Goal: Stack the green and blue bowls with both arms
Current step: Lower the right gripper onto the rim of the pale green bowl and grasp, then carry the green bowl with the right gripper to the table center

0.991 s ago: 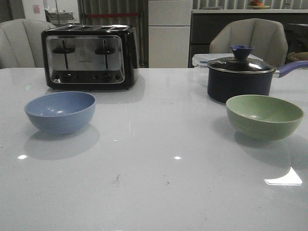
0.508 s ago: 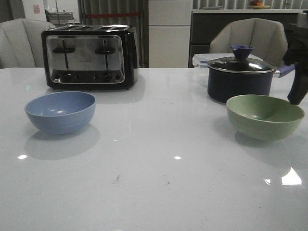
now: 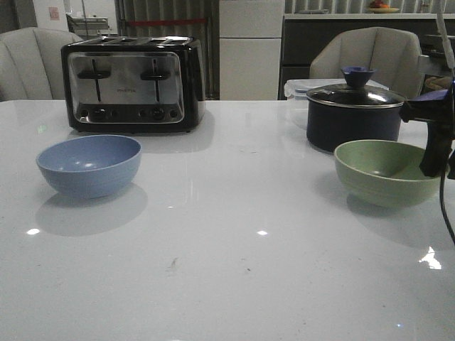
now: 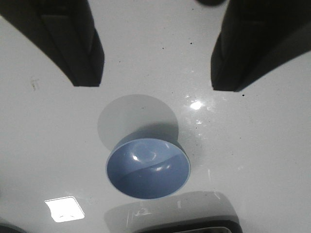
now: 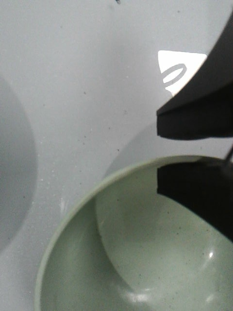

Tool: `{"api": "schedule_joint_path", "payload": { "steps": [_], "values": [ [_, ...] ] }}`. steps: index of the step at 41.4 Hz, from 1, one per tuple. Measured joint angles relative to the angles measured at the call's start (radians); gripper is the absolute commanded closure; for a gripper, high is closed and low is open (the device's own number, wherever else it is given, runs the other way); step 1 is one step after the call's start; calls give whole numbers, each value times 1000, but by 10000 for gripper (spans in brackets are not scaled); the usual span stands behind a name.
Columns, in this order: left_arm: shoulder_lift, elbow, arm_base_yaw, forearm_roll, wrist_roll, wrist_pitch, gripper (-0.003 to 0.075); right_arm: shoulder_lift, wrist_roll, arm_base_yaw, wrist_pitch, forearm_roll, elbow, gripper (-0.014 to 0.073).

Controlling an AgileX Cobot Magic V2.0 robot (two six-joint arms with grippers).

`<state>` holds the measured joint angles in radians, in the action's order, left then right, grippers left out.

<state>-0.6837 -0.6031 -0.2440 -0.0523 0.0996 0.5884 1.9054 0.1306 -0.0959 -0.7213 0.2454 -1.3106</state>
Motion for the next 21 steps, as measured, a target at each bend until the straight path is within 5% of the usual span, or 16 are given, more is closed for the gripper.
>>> {"api": "schedule_joint_path", "payload": {
  "steps": [8, 21],
  "values": [
    [0, 0, 0, 0, 0, 0, 213, 0, 0, 0, 0, 2, 0, 542],
    [0, 0, 0, 0, 0, 0, 213, -89, 21, 71, -15, 1, 0, 543]
  ]
}}
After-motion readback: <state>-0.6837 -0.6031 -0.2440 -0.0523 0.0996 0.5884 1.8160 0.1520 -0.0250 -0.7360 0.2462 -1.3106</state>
